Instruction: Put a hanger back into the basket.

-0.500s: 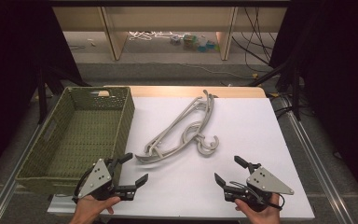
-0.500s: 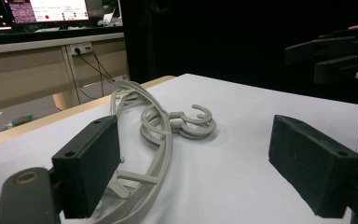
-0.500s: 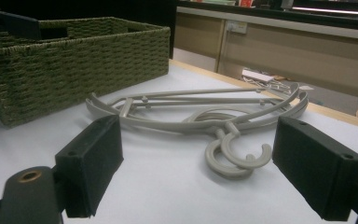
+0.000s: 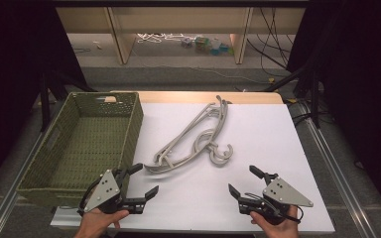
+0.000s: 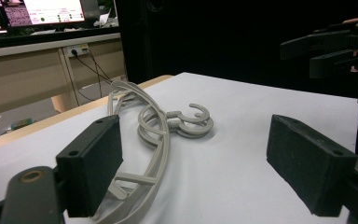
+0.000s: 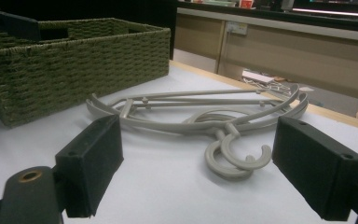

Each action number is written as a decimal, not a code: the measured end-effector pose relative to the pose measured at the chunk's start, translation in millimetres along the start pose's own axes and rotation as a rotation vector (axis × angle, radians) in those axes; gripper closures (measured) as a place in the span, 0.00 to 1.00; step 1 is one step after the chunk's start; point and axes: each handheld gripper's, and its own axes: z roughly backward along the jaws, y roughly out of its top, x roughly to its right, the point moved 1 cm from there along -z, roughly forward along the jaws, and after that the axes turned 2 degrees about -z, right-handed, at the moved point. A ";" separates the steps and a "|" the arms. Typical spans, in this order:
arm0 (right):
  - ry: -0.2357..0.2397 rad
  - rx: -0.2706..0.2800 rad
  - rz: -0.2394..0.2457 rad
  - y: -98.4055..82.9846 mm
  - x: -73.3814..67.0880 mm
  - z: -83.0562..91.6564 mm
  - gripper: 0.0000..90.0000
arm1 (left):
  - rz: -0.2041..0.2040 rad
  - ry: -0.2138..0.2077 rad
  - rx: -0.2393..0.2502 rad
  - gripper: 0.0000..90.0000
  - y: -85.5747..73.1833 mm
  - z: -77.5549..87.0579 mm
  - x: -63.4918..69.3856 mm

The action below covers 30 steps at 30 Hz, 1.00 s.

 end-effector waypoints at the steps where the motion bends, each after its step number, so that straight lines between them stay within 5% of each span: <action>1: 0.008 0.002 -0.019 -0.2 -0.4 -1.1 0.19 | -0.006 -0.001 -0.004 0.20 0.0 -0.4 -0.3; 17: -0.031 -0.013 -0.015 -2.1 3.9 -0.1 0.22 | 0.022 -0.020 -0.062 0.19 20.0 -30.9 4.0; 30: -0.029 -0.018 -0.003 -2.3 4.1 -0.4 0.23 | -0.038 0.002 -0.300 0.21 24.9 -82.1 2.3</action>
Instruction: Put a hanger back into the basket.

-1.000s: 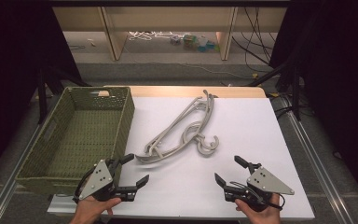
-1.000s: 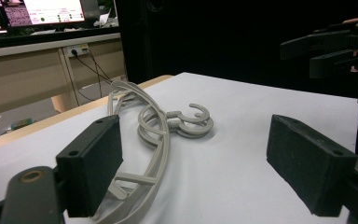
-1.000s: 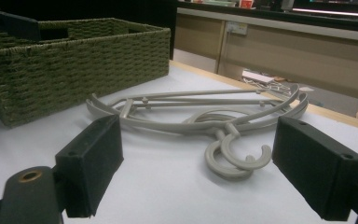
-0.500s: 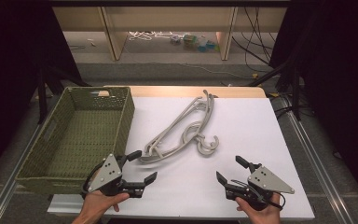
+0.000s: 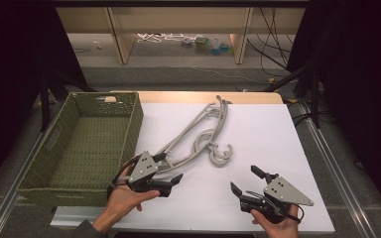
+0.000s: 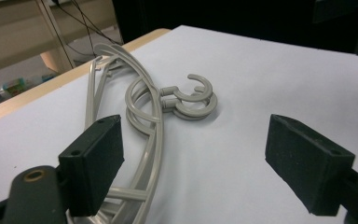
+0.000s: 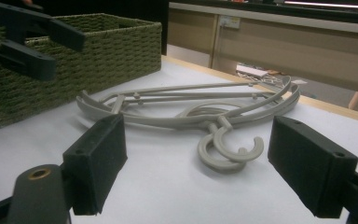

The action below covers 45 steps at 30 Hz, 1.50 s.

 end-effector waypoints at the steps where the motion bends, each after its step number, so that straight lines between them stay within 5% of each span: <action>1: 0.000 -0.009 -0.003 0.0 -0.2 0.5 0.23 | -0.008 -0.001 -0.010 0.21 2.4 -4.5 -0.8; 5: 0.003 -0.011 -0.007 -0.2 0.8 0.7 0.23 | -0.023 -0.032 -0.078 0.21 12.5 -22.7 -2.4; 9: 0.000 -0.005 -0.007 0.1 0.7 0.7 0.23 | -0.097 0.022 -0.119 0.23 14.5 -42.2 -9.1; 12: 0.005 -0.014 -0.006 -0.2 0.3 0.4 0.23 | -0.070 0.006 -0.184 0.24 9.8 -56.9 -15.0; 15: 0.001 -0.006 -0.007 -0.1 0.3 0.0 0.23 | -0.094 -0.021 -0.227 0.26 6.0 -68.9 -13.4; 24: 0.006 -0.017 -0.013 -0.9 0.5 -1.5 0.23 | -0.115 -0.020 -0.339 0.29 2.0 -93.7 -21.6; 32: 0.006 -0.031 -0.012 -1.1 0.4 -1.8 0.22 | -0.109 -0.023 -0.384 0.30 2.8 -113.9 -19.2; 36: 0.002 -0.023 -0.011 -1.3 0.9 -1.9 0.22 | -0.134 -0.007 -0.462 0.32 3.3 -124.2 -21.6; 45: 0.020 -0.017 -0.020 -1.3 0.6 -2.9 0.22 | -0.139 -0.007 -0.570 0.55 -3.3 -140.2 -26.6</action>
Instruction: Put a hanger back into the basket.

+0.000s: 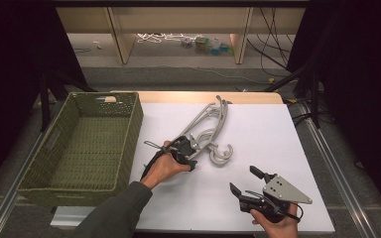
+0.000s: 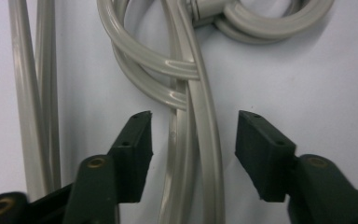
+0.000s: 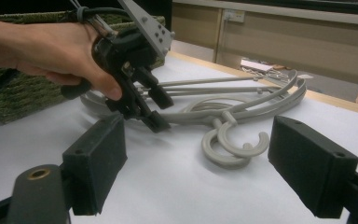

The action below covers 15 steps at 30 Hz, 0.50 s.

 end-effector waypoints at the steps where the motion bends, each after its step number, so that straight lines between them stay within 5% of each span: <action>1: 0.000 0.000 0.000 0.0 0.0 0.0 0.22 | -0.003 0.006 -0.004 0.55 -0.2 -0.7 -0.9; 10: -0.002 -0.022 0.009 0.3 0.0 1.5 0.22 | 0.016 -0.024 -0.005 0.71 -0.4 -7.1 -1.6; 15: 0.000 -0.025 0.006 0.5 0.2 1.9 0.22 | -0.003 0.009 0.003 0.81 -0.6 -6.3 -2.4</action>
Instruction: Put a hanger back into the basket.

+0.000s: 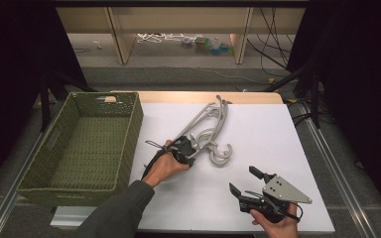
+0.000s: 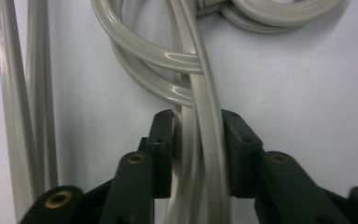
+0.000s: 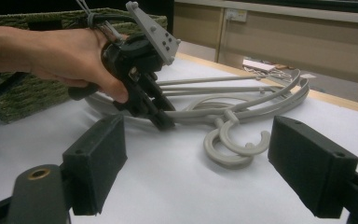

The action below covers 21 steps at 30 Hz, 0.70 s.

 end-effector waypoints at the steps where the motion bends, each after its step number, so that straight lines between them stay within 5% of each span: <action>1: 0.002 0.002 0.001 0.1 -0.1 -0.2 0.22 | 0.006 -0.007 -0.005 0.83 -0.1 1.5 -2.8; 10: 0.003 0.000 0.002 0.1 -0.1 0.2 0.22 | 0.080 -0.037 0.053 0.89 0.9 10.6 -7.0; 12: 0.014 0.034 -0.011 -0.4 -0.9 -2.7 0.22 | 0.107 -0.061 0.056 0.89 0.0 12.9 -10.1; 15: 0.003 0.000 0.001 -0.1 -0.2 0.1 0.22 | 0.117 -0.079 0.057 0.90 -1.1 15.8 -13.6; 21: 0.004 -0.001 0.001 0.0 0.0 0.3 0.23 | 0.149 -0.063 0.099 0.91 -2.4 27.4 -17.7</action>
